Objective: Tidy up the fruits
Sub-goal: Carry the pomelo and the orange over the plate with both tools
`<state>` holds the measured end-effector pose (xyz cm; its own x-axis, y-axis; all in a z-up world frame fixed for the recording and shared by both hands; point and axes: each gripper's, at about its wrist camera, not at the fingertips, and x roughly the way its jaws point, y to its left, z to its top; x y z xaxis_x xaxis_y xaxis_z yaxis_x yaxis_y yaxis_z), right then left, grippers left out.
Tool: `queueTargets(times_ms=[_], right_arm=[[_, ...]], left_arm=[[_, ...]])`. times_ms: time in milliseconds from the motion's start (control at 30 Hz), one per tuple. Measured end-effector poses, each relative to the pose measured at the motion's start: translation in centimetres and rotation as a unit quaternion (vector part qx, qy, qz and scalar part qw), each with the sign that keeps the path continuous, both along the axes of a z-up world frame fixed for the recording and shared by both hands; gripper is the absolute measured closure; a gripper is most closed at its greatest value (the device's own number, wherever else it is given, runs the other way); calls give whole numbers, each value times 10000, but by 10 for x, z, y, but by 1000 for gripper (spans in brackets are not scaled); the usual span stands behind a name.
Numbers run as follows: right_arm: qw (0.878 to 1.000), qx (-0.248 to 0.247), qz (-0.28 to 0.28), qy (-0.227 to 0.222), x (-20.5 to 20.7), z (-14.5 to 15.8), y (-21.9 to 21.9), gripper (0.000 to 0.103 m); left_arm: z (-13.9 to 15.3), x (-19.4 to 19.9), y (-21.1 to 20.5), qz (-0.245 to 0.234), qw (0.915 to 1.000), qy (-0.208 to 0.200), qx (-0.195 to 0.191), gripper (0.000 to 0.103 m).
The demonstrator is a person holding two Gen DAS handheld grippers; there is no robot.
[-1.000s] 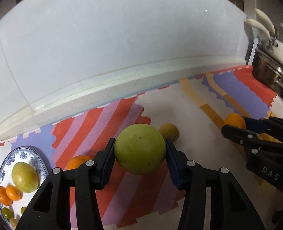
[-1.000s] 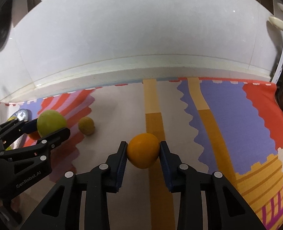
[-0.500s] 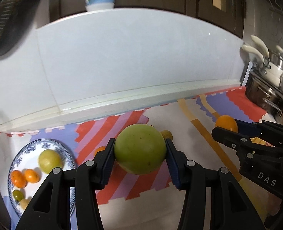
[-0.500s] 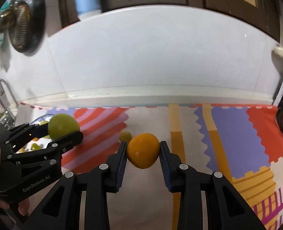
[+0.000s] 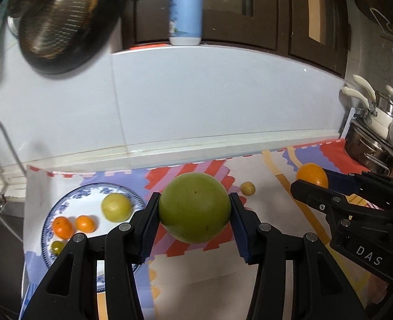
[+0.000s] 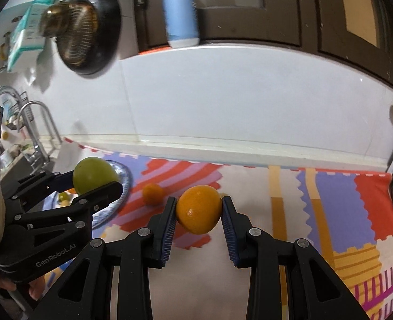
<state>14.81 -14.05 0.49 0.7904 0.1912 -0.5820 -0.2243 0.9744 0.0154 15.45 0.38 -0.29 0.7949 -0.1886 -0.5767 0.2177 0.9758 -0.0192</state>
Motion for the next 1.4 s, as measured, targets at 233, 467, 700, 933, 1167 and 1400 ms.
queueTargets(times_ms=[233, 467, 700, 933, 1167, 1400], right_arm=[[9996, 36, 290, -45, -11, 5, 27, 68], [9985, 72, 536, -25, -17, 4, 57, 69], [9968, 82, 801, -6, -14, 3, 90, 69], [9934, 6, 1141, 68, -1, -3, 129, 69], [9892, -150, 1443, 228, 21, -18, 163, 68], [9834, -282, 1739, 426, 45, -40, 189, 69]], left_arm=[[4, -18, 29, 282, 9996, -31, -17, 54], [7, -32, 60, 545, 9985, -53, 34, 54], [11, -38, 92, 773, 9969, -85, 77, 54], [4, -33, 123, 1011, 9948, 3, 118, 54], [-12, -22, 150, 1223, 9922, 169, 143, 54], [-31, -7, 165, 1246, 9916, 332, 141, 54]])
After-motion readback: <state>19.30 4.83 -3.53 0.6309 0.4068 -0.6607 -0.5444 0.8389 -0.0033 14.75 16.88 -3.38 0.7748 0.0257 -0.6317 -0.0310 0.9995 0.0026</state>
